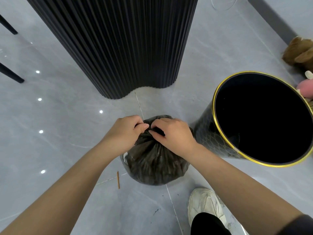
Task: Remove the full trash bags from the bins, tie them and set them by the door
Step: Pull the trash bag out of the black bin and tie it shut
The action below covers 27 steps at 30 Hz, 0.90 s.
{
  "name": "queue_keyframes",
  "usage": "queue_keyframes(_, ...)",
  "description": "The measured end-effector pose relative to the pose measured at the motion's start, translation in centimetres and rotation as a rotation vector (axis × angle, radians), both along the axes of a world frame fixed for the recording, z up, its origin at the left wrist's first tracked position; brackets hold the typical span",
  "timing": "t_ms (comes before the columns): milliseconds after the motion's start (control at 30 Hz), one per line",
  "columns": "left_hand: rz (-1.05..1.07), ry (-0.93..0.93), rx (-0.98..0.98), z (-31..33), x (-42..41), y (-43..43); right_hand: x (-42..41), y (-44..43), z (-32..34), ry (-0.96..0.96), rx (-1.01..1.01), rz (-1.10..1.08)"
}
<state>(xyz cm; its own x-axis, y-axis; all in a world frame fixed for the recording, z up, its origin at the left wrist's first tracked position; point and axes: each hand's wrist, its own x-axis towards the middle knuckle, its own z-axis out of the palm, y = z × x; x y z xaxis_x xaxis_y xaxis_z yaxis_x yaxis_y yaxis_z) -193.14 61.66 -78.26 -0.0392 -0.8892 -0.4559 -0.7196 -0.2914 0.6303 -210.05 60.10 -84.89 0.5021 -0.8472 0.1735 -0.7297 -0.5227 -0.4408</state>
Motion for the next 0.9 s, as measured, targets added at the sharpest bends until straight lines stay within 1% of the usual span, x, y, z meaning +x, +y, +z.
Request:
queue_keyframes(133,-0.036,-0.080,-0.045,0.2,0.1,0.0,0.0,-0.2,-0.5,-0.027,-0.055,-0.012)
queue_keyframes(200,-0.045,-0.086,-0.050,0.2,0.1,0.1,0.0,-0.3,-0.5,-0.029,-0.080,-0.007)
queue_keyframes(467,-0.063,-0.116,-0.045,0.2,0.2,0.2,0.3,0.1,0.5,-0.004,-0.047,-0.072)
queue_keyframes(667,-0.065,-0.120,-0.045,0.1,0.4,0.1,0.2,0.0,-0.2,0.013,-0.119,-0.008)
queue_keyframes(767,-0.069,-0.136,-0.046,0.0,0.5,0.2,0.2,-0.3,-0.5,-0.018,-0.092,0.006)
queue_keyframes(900,-0.075,-0.143,-0.059,-0.1,0.5,0.1,0.4,-0.2,-0.3,-0.011,-0.048,-0.041)
